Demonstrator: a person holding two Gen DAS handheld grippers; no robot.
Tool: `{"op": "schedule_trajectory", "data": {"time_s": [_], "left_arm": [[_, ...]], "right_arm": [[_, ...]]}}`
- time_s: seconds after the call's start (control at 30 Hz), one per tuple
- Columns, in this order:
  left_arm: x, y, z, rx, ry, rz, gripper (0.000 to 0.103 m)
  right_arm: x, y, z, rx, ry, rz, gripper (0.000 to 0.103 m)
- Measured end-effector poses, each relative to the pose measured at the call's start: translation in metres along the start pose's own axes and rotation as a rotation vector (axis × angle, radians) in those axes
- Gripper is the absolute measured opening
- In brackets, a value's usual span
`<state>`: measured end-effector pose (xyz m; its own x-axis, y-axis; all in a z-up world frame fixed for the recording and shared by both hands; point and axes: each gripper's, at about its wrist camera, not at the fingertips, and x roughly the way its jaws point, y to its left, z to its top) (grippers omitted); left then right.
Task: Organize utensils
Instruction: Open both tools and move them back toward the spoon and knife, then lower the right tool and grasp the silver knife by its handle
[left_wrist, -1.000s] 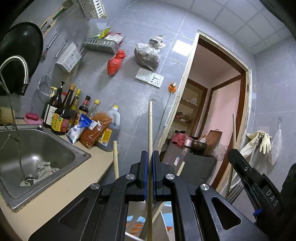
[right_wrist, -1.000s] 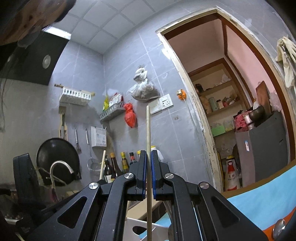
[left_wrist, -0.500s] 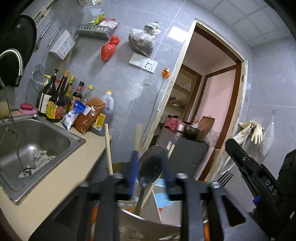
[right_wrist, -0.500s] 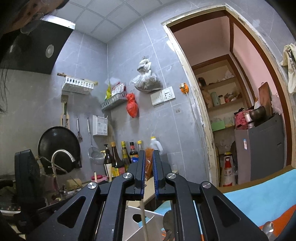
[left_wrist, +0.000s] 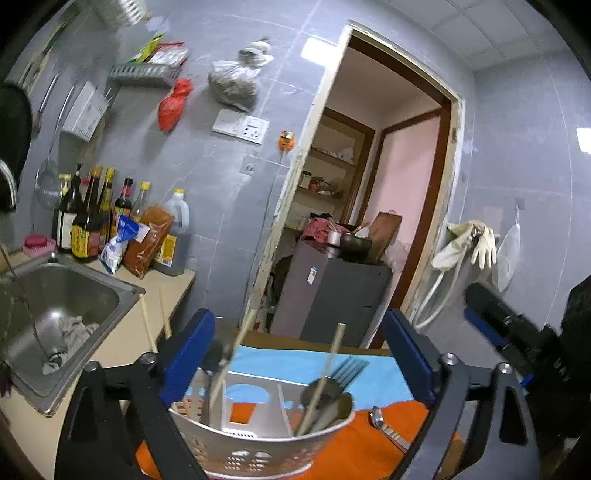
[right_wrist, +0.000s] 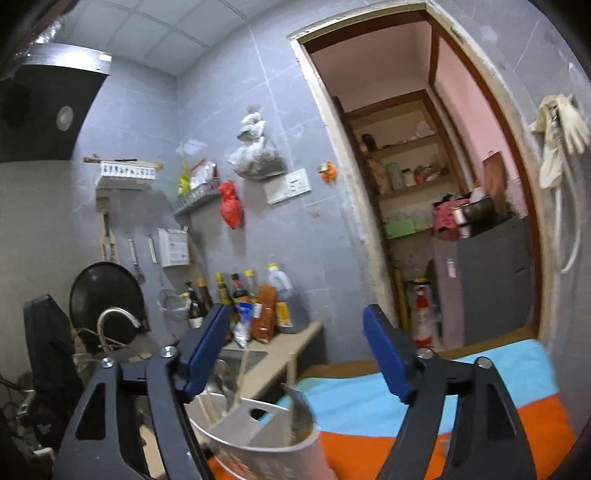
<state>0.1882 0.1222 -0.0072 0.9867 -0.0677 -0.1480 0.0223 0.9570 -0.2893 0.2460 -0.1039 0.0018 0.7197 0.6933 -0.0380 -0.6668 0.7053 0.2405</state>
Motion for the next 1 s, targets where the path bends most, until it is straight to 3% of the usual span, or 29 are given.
{"op": "schedule_trajectory", "data": {"time_s": [0.13, 0.23, 0.37, 0.53, 0.83, 1.0], "left_arm": [[-0.002, -0.027, -0.003, 0.038, 0.013, 0.022, 0.097], [-0.002, -0.047, -0.005, 0.068, 0.018, 0.052, 0.097], [-0.002, -0.073, -0.013, 0.106, 0.029, 0.075, 0.098], [0.002, -0.105, -0.039, 0.131, 0.091, 0.044, 0.098], [0.033, -0.144, -0.098, 0.111, 0.235, -0.017, 0.098], [0.058, -0.151, -0.128, 0.088, 0.352, 0.008, 0.098]], "right_arm": [[-0.025, -0.015, 0.017, -0.029, 0.01, -0.054, 0.086], [-0.04, -0.031, 0.026, -0.04, 0.037, -0.089, 0.103], [-0.063, -0.058, 0.03, -0.048, 0.058, -0.133, 0.103], [-0.086, -0.093, 0.028, -0.061, 0.098, -0.176, 0.103], [-0.106, -0.156, -0.011, -0.057, 0.244, -0.262, 0.103], [-0.109, -0.177, -0.039, -0.039, 0.324, -0.281, 0.103]]}}
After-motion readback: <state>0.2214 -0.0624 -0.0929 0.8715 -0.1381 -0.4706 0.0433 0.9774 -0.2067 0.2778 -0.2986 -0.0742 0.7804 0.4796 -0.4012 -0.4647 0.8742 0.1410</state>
